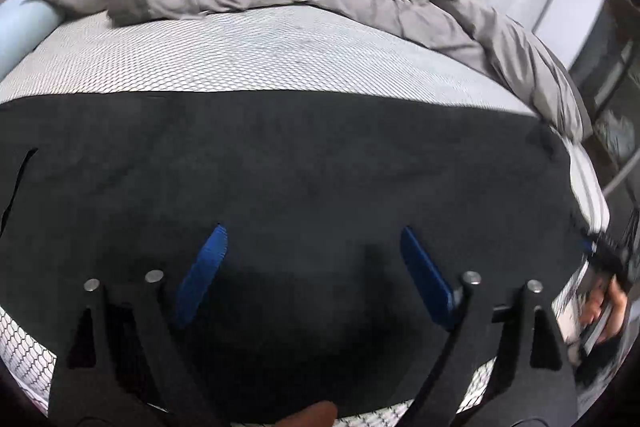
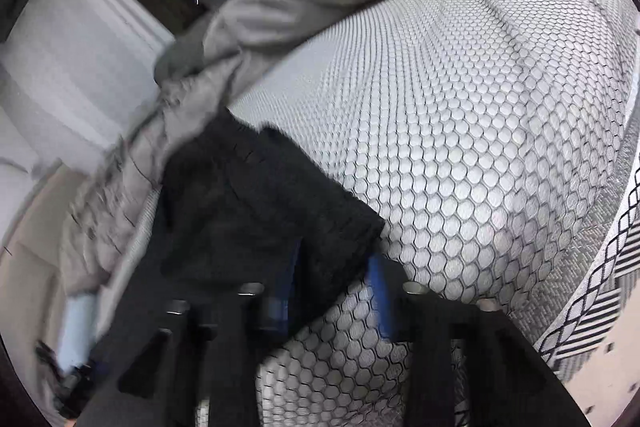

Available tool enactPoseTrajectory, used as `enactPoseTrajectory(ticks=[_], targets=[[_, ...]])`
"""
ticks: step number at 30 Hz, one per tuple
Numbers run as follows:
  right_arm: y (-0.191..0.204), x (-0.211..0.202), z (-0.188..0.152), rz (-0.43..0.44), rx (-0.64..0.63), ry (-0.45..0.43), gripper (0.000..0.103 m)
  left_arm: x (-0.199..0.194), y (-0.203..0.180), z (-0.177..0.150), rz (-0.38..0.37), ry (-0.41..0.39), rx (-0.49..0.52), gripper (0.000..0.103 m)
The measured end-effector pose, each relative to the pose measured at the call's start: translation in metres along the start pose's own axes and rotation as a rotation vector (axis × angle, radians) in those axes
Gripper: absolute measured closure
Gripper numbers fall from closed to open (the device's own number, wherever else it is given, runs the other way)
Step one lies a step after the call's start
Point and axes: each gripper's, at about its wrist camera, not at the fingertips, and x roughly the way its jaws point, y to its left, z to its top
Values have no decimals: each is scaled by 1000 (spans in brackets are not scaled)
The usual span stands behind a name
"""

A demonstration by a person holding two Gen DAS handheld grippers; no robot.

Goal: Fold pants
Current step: 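Pull the pants flat with the left gripper while the right gripper holds the waistband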

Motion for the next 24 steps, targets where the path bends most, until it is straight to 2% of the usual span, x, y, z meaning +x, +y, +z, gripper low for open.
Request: enactPoseTrajectory(ticks=[3,5,8,10,12,13,14,16,17,18,20,21,23,24], targets=[[-8,-6,0,24,38,4,79,1,-2,-11,-2,15,-19,5],[2,-6,-2,-35,-53,20,77,-1,-1,-16,6,18,7,5],[15,-15,-5,-130,-155,4,66,-3,-3,-16,26,1,23,5],[21,-32,0,-145,-160,-56,55,-2,-4,-14,-8,17,9,4],[35,-42,7,-150,-189,-107,53,-2,-11,-13,-44,15,35,1],[47,-39,13,-129,-220,-106,48,-2,-14,-11,-41,14,49,1],[61,-38,19,-93,-254,-93,45,-1,-18,-11,-32,13,67,1],[81,-28,34,-10,-332,-58,30,2,-24,-10,-37,17,83,1],[87,-20,44,25,-361,-45,28,6,-27,-12,-46,37,85,1],[93,-11,53,49,-384,-16,21,9,-30,-13,-51,52,90,1],[109,25,76,73,-399,76,19,16,-34,-18,-30,70,115,1],[109,36,81,66,-411,107,19,19,-35,-20,-15,69,120,1],[131,76,91,-17,-505,162,20,25,-36,-24,3,73,143,1],[143,95,94,-17,-545,182,21,26,-37,-24,9,73,157,1]])
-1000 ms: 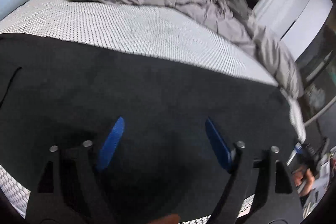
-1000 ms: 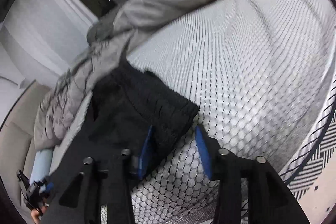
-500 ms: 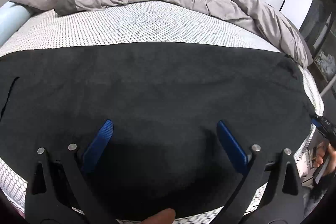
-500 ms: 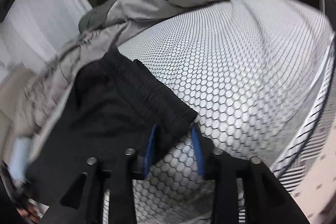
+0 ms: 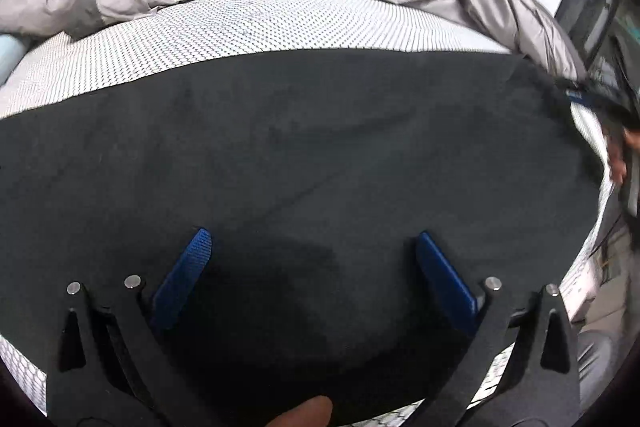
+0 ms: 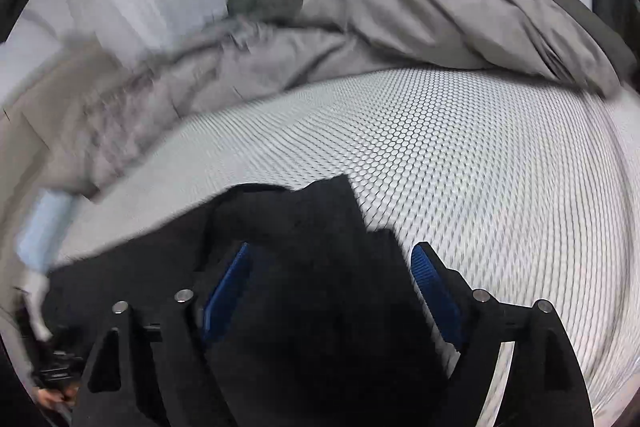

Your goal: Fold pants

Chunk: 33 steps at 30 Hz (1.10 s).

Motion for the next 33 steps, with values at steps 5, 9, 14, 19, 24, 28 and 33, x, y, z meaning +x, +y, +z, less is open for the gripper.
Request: enactPoseTrajectory(ticks=[5,9,14,19,24,28,33], targets=[[-8,17,15,1,-29,35,79,7,6,1,-11,-1,-7,1],[-32,45,26,-83,66,83,94,14,10,3,-12,3,17,1],[-36,32,22,-103,49,47,89,18,11,7,2,14,10,1],[-52,-49,-22,-13,65,-55,70,13,9,11,-11,10,-34,1],[-91,-97,-117,-7,264,-80,56,6,-4,23,-131,-15,-105,1],[-106,-81,-161,173,429,-25,54,12,-24,25,-142,-1,-77,1],[-107,-60,-153,276,534,-40,52,22,-36,23,-134,34,-82,1]])
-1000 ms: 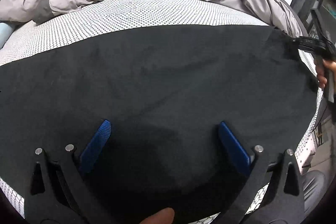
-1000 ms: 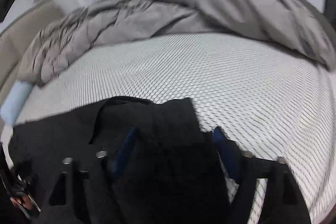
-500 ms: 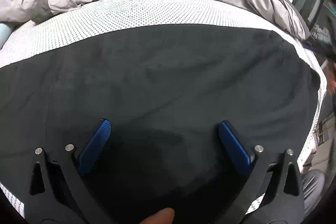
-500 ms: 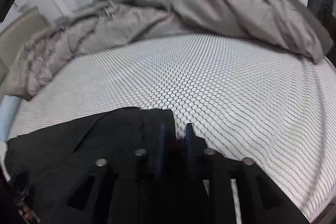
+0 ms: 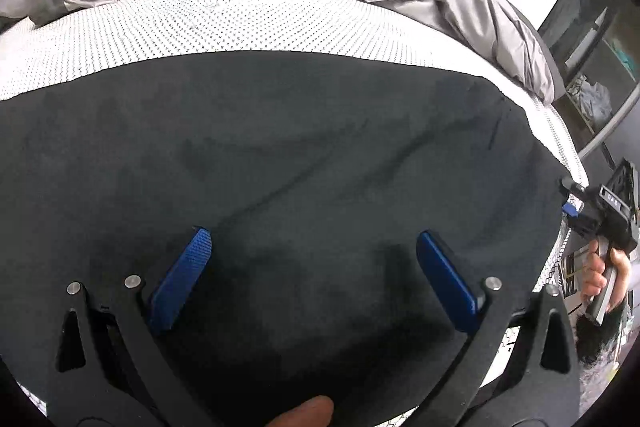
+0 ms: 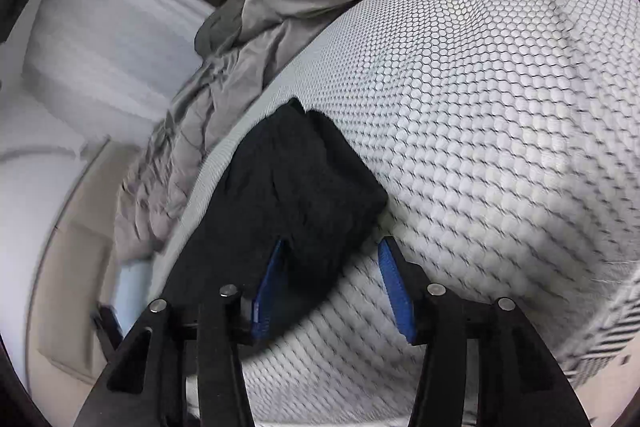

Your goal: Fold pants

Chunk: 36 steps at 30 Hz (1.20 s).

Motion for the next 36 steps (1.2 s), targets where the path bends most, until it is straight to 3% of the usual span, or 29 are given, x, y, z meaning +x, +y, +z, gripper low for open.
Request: enactPoseTrajectory(ticks=[2,3,4,6,8,11,14,15,16,18,20,21,23,26,30,33,36], targets=[[15,2,2,-40,-54,-26,55,0,1,1,-4,1,-5,1],[21,-2,0,-94,-101,-57,73,-1,3,1,-8,5,-9,1],[22,-3,0,-85,-108,-70,79,1,5,0,-3,13,-8,1],[12,-9,-5,-62,-80,-70,81,6,10,-5,30,39,11,1],[9,-6,-9,-99,-91,-59,81,7,10,-6,43,40,43,1],[26,-9,-15,-214,-164,-58,71,4,10,-5,50,40,55,1],[59,-46,-24,-237,-256,-186,70,-7,-3,-7,34,29,93,1],[78,-60,-28,-224,-312,-227,63,-12,-10,-8,15,18,115,1],[91,-67,-33,-217,-351,-225,48,-14,-16,-8,7,12,130,1],[124,-63,-43,-196,-458,-175,35,-9,-44,-6,-29,13,190,1],[156,-43,-58,-156,-591,-127,26,0,-68,-5,-46,28,241,1],[170,-25,-65,-150,-646,-88,17,3,-78,-5,-55,35,264,1],[179,-1,-81,-175,-682,-35,17,13,-93,-6,-80,48,306,1],[191,49,-90,-175,-680,45,17,28,-96,-9,-65,98,281,1],[191,103,-118,-232,-843,184,17,27,-84,-13,-70,99,289,1],[164,107,-114,-281,-918,139,17,24,-73,-18,-69,85,326,1],[128,71,-85,-368,-841,40,21,20,-67,-21,-66,77,334,1]])
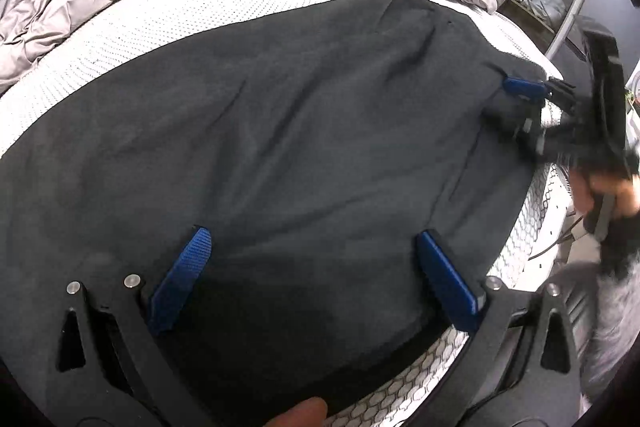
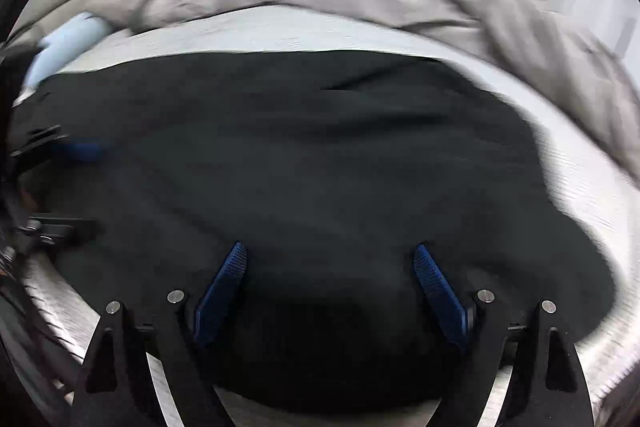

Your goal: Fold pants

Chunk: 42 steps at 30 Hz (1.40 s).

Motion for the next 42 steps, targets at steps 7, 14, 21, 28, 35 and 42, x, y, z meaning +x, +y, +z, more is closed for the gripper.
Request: enactPoseTrajectory(ticks=[7,14,21,28,35,42], targets=[[-27,-4,-11,-81,64,-12,25,0,-1,0,23,12,-14,1],[8,-22,38,9,74,-100,15,4,5,41,32,28,-47,1],[42,53,44,-19,-173,58,14,16,34,35,49,91,-40,1],[-6,41,40,-341,-107,66,13,-7,92,14,168,49,-173,1],[33,2,81,-173,-123,-68,11,-20,76,61,156,-36,-124,1],[75,87,91,-15,-206,119,5,38,85,74,208,82,-87,0]])
